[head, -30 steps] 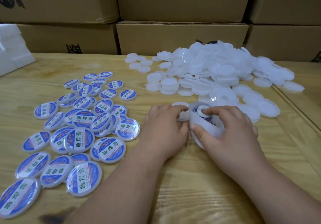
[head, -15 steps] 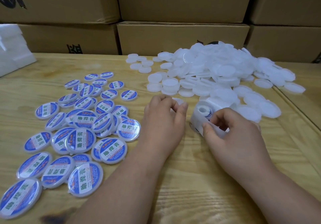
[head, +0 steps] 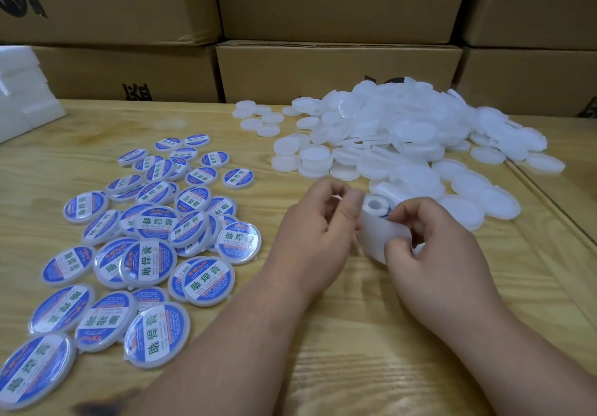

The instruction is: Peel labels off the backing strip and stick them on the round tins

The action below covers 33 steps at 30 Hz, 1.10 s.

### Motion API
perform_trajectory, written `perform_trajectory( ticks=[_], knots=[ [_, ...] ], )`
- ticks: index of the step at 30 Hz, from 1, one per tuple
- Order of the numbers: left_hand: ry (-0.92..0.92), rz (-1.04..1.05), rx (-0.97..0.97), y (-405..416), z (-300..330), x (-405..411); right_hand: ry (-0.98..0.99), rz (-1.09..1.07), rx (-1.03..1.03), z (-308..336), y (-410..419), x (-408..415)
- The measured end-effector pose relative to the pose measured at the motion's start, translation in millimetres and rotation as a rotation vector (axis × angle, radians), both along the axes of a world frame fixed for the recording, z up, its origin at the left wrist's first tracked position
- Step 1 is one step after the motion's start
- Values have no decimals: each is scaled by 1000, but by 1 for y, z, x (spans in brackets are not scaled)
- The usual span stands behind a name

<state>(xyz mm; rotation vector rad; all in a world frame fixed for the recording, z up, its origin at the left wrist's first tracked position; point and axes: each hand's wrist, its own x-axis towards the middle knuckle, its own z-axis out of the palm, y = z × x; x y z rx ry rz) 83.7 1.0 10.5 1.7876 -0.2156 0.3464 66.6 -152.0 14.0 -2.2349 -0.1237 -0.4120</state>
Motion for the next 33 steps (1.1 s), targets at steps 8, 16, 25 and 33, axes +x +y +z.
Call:
perform_trajectory(
  ticks=[8,16,25,33],
  knots=[
    [81,-45,157,0,-9,5,12,37,-8,-2,2,1],
    [98,-65,116,1,-9,6,18,70,19,-3,1,0],
    [134,-50,49,4,-7,7,63,121,174,-3,-3,0],
    [177,-53,43,5,-5,6,77,131,288,-4,-4,1]
  ],
)
